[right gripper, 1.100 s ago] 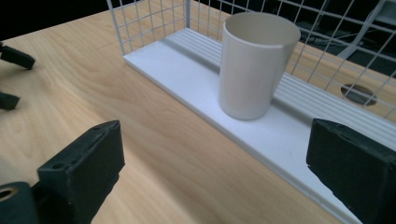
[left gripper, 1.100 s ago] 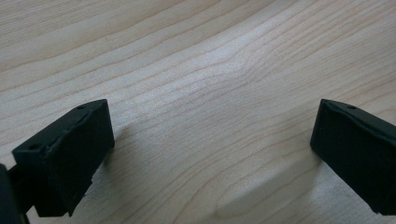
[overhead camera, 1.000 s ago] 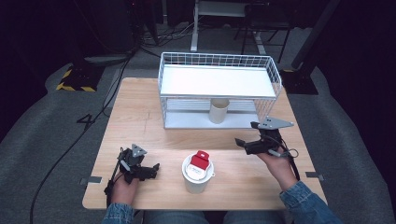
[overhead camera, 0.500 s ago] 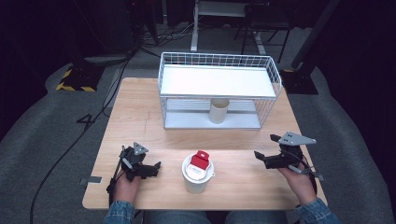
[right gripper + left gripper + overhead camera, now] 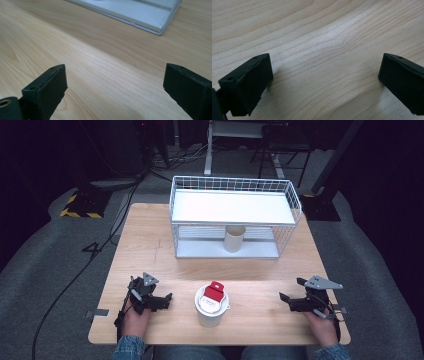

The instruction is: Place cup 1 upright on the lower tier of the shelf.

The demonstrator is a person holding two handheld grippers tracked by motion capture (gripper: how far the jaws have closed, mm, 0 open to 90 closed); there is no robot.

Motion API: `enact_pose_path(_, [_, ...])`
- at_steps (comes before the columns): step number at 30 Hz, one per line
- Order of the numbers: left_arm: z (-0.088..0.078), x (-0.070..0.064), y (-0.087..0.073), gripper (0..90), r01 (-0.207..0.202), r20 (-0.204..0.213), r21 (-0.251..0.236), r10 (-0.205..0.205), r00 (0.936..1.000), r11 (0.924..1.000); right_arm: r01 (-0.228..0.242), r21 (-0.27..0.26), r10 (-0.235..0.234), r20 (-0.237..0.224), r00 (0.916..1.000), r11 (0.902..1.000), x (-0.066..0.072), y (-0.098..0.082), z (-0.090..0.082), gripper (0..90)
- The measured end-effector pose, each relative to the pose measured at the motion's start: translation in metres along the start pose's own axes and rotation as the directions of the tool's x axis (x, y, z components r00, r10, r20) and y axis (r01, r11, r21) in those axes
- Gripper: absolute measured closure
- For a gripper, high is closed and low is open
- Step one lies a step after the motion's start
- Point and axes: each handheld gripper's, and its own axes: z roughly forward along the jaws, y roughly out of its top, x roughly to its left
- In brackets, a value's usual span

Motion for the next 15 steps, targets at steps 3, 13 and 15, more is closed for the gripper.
enact_pose_path(3, [0.000,0.003,0.001,0.0,0.009,-0.009,0.000,-0.009,0.9999,1.0000,0.004,0.039,-0.005,0.024,0.9997,0.9992,-0.001,-0.005,0.002,5.4])
enact_pose_path(13, [0.001,0.004,0.001,0.0,0.012,-0.010,0.000,-0.012,0.9999,0.9999,-0.002,0.091,-0.006,0.086,0.9962,0.9959,-0.007,-0.015,0.011,5.4])
enact_pose_path(15, [0.001,0.004,0.001,0.0,0.015,-0.013,0.001,-0.015,0.9998,0.9999,-0.005,0.088,-0.004,0.096,0.9954,0.9961,-0.008,-0.016,0.011,5.4])
